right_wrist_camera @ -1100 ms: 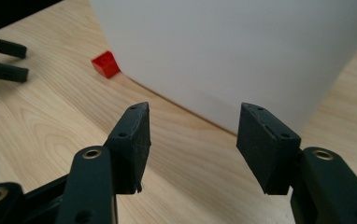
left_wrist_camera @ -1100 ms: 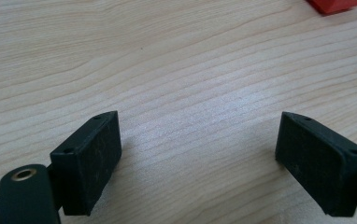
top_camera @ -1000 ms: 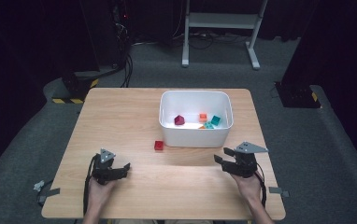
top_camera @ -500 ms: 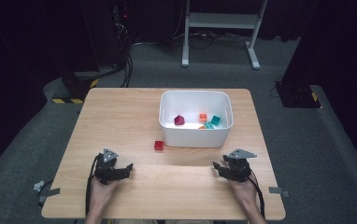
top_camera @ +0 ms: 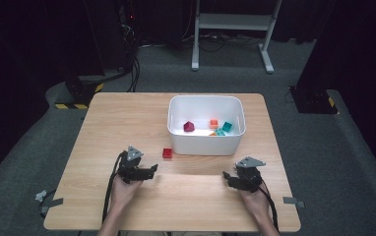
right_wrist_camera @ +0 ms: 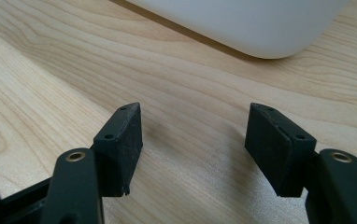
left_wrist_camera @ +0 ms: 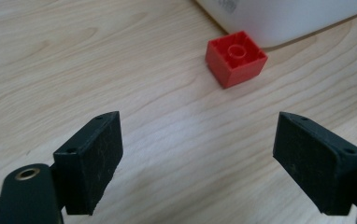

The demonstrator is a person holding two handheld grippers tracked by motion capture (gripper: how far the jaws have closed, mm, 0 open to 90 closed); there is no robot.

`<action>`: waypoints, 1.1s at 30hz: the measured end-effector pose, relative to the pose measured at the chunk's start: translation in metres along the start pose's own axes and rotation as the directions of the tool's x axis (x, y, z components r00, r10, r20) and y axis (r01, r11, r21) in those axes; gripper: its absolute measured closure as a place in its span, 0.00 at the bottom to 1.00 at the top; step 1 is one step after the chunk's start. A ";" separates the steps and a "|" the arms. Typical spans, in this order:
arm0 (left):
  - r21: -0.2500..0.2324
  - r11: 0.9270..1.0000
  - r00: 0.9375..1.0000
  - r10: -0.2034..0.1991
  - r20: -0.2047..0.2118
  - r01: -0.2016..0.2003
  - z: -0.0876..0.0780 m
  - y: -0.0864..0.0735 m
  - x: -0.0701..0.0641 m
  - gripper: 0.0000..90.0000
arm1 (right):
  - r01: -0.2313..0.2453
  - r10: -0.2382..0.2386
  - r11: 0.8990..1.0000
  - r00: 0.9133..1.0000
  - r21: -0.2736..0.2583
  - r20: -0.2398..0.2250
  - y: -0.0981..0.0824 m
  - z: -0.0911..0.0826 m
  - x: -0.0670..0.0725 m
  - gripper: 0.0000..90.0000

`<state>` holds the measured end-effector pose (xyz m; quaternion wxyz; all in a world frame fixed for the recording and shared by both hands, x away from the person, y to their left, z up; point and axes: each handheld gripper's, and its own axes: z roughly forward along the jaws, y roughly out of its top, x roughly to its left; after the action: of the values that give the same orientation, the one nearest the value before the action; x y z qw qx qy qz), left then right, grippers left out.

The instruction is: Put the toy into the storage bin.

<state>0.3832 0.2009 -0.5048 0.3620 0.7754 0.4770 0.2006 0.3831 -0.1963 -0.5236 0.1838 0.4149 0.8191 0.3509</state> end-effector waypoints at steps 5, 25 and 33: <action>-0.012 1.000 1.000 0.010 0.022 -0.010 0.012 0.011 -0.006 0.19 | 0.000 0.000 1.000 1.000 0.000 0.000 0.000 0.000 0.000 0.40; -0.005 1.000 1.000 0.002 0.026 -0.002 0.050 0.030 -0.022 0.29 | -0.005 0.005 1.000 1.000 0.001 0.005 0.000 0.000 0.001 0.40; -0.007 1.000 1.000 -0.011 0.003 0.011 0.061 0.030 -0.025 0.37 | -0.005 0.005 1.000 1.000 0.001 0.006 0.000 0.000 0.001 0.40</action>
<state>0.4297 0.1477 -0.5210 0.3663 0.7717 0.4802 0.1992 0.3827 -0.1957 -0.5236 0.1852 0.4182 0.8176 0.3499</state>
